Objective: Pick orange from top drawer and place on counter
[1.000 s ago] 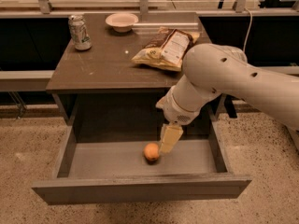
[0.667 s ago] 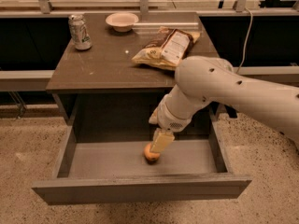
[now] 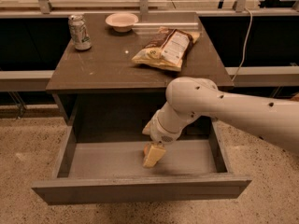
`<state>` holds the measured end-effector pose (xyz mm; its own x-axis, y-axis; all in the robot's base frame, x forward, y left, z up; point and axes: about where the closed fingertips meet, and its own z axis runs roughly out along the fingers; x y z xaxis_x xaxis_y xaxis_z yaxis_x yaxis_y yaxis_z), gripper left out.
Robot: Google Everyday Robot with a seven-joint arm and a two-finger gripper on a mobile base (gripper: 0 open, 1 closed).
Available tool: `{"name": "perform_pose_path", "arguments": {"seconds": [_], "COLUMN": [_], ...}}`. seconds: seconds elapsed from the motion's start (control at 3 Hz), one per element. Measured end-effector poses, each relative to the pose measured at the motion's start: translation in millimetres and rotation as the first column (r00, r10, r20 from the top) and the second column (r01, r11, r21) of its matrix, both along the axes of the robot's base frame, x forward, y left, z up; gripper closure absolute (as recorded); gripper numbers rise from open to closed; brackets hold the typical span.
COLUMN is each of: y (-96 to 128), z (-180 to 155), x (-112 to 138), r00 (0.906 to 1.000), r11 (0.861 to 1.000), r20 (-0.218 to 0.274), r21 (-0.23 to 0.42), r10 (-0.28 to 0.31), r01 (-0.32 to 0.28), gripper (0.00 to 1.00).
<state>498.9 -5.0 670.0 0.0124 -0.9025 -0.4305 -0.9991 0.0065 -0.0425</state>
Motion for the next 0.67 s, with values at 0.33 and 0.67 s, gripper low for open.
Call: {"name": "perform_pose_path", "arguments": {"seconds": [0.33,0.67], "y": [0.7,-4.5], "z": [-24.3,-43.3], "x": [1.9,10.7], "r00": [0.9995,0.9985], "r11": [1.0,0.999], "r20": [-0.026,-0.032], "r21": [-0.003,-0.014], "r10": [-0.019,-0.045], "r01": [0.019,0.045], "gripper": [0.33,0.35]}}
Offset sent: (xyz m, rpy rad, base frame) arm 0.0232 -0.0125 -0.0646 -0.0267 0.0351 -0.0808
